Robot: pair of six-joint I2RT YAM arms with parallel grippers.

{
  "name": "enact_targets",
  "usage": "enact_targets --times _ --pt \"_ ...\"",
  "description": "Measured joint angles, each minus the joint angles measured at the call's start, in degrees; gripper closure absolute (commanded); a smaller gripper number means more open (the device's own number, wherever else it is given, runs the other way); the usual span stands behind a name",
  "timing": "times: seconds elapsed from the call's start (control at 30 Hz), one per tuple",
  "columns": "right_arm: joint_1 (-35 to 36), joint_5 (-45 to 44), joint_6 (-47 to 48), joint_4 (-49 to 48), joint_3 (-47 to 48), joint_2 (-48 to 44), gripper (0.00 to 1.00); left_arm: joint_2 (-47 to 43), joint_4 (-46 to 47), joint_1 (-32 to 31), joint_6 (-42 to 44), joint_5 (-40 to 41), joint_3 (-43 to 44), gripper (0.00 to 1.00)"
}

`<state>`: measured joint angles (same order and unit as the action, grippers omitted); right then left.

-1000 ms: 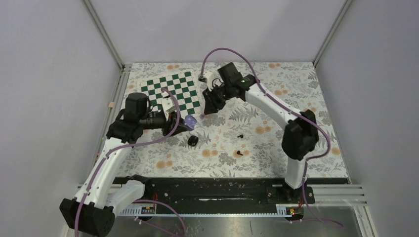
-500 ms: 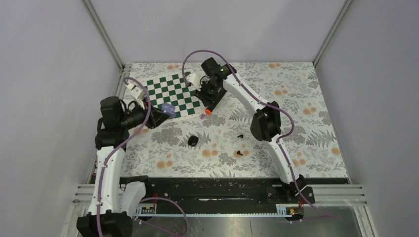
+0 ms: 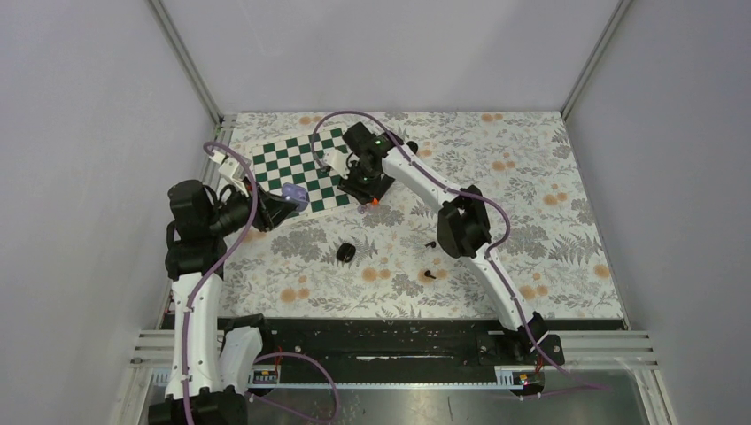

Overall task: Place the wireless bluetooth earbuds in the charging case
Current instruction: Move the earbud to the center of the board.

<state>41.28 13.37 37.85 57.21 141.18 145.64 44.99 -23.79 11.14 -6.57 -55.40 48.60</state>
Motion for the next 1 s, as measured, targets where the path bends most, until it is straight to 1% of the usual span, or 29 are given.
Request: enact_targets --times 0.23,0.4,0.63,0.7,0.83,0.87,0.93,1.0 --pt "1.4 -2.4 0.4 -0.9 0.0 2.2 0.52 0.1 1.4 0.5 -1.1 -0.1 -0.4 1.0" --pt "2.3 -3.3 1.1 -1.0 0.2 3.2 0.57 0.2 2.1 0.9 -1.5 -0.1 -0.4 1.0" --pt "2.4 -4.3 1.3 -1.0 0.3 4.2 0.59 1.2 3.2 1.4 -2.0 -0.4 -0.4 1.0" --pt "2.4 -4.6 1.3 -1.0 0.3 4.5 0.61 1.4 3.8 1.5 -2.3 -0.4 -0.4 1.0" --pt "2.4 -4.9 1.0 -0.6 0.3 4.9 0.69 1.6 4.9 1.7 -2.8 -0.6 -0.5 1.0" --pt "2.4 -4.9 0.8 -0.4 0.3 4.9 0.7 1.6 5.3 1.7 -3.0 -0.8 -0.5 1.0" --pt "2.4 -4.9 -0.3 0.1 0.3 5.0 0.71 1.6 5.8 1.8 -3.1 -1.0 -0.5 1.0" --pt "2.4 -4.7 -1.8 0.1 -0.1 4.9 0.75 1.6 6.5 2.0 -3.4 -1.3 -0.6 1.0"
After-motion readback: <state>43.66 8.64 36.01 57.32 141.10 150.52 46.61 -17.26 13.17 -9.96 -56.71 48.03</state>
